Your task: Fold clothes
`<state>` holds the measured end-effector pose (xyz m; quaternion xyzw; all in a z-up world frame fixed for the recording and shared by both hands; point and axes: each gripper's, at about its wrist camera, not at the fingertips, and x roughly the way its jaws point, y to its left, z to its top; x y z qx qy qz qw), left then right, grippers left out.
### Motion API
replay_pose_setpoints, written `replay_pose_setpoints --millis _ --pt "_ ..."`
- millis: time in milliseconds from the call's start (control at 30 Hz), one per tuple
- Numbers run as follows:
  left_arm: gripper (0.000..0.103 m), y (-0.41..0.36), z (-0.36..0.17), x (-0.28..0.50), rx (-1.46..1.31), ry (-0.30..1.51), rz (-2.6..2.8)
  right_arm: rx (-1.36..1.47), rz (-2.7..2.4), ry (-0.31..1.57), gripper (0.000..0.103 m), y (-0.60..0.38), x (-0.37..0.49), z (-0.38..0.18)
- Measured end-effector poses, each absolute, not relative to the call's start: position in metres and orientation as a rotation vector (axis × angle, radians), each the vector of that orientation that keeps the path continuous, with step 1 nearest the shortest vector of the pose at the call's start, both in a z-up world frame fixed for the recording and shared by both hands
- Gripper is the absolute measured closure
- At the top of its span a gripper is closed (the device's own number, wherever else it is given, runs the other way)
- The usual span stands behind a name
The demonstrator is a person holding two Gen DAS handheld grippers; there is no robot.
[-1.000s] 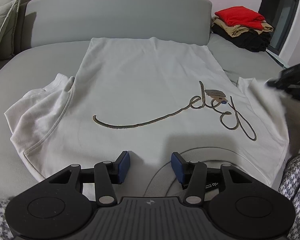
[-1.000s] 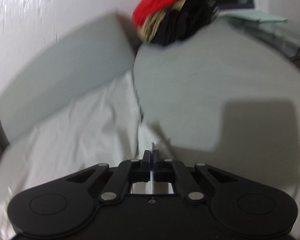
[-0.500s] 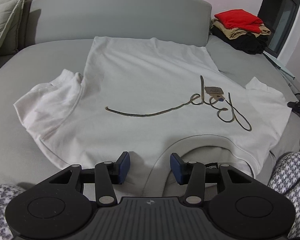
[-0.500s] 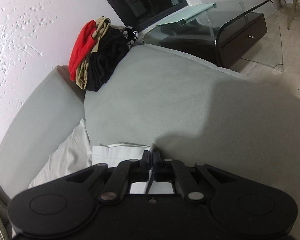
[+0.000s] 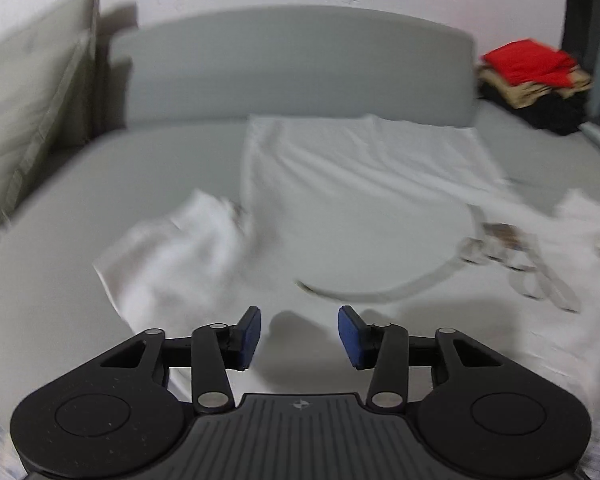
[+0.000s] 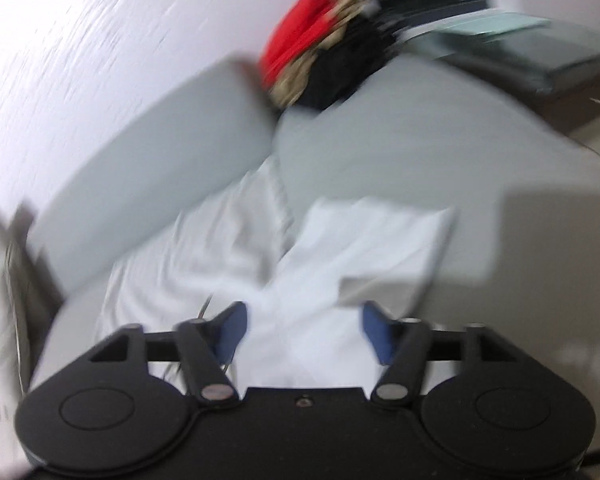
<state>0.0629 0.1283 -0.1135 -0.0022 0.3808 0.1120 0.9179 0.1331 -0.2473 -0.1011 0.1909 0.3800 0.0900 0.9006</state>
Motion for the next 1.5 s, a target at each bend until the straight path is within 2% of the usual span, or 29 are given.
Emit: replay_pose_setpoints --millis 33,100,133,167,200,300,400,467,567,600,633,767,933,1100,1200,1267,1333,1500 --pt "0.076 0.132 -0.117 0.071 0.033 0.786 0.262 0.374 0.182 0.807 0.081 -0.237 0.140 -0.106" --pt "0.084 0.142 -0.131 0.085 0.123 0.861 0.335 0.324 0.109 0.834 0.081 -0.222 0.152 -0.120" --pt "0.077 0.145 -0.136 0.087 0.158 0.887 0.352 0.298 0.071 0.846 0.079 -0.215 0.158 -0.127" --pt "0.077 0.148 -0.138 0.086 0.185 0.901 0.356 0.280 0.037 0.902 0.078 -0.207 0.160 -0.137" --pt "0.077 0.150 -0.136 0.084 0.208 0.915 0.367 0.275 0.041 0.979 0.080 -0.201 0.163 -0.148" --pt "0.081 0.153 -0.135 0.071 0.264 0.928 0.408 0.164 0.059 0.988 0.081 -0.185 0.138 -0.146" --pt "0.087 0.165 -0.122 0.048 0.164 0.904 0.340 0.180 0.087 1.004 0.079 -0.191 0.123 -0.138" --pt "0.077 0.177 -0.112 0.029 0.061 0.864 0.282 0.252 0.124 0.980 0.066 -0.205 0.114 -0.130" --pt "0.068 0.192 -0.102 0.002 -0.097 0.786 0.253 0.334 0.257 0.863 0.050 -0.220 0.097 -0.121" --pt "0.063 0.200 -0.100 -0.004 -0.145 0.762 0.264 0.353 0.303 0.840 0.048 -0.222 0.095 -0.120" --pt "0.062 0.209 -0.100 -0.006 -0.197 0.744 0.283 0.373 0.346 0.823 0.048 -0.223 0.094 -0.120" --pt "0.061 0.254 -0.104 -0.003 -0.471 0.674 0.376 0.452 0.452 0.811 0.047 -0.222 0.099 -0.123" --pt "0.060 0.298 -0.124 0.020 -0.734 0.684 0.366 0.502 0.504 0.843 0.045 -0.219 0.102 -0.129" --pt "0.060 0.324 -0.141 0.039 -0.889 0.697 0.323 0.554 0.515 0.870 0.039 -0.222 0.105 -0.135" --pt "0.065 0.333 -0.149 0.048 -0.937 0.693 0.310 0.602 0.509 0.888 0.037 -0.224 0.109 -0.141" --pt "0.073 0.339 -0.153 0.056 -0.949 0.699 0.311 0.620 0.505 0.891 0.035 -0.225 0.110 -0.144" --pt "0.087 0.342 -0.157 0.064 -0.954 0.709 0.319 0.627 0.504 0.890 0.034 -0.225 0.111 -0.145" --pt "0.093 0.339 -0.156 0.075 -0.918 0.696 0.318 0.622 0.502 0.887 0.034 -0.224 0.111 -0.145"
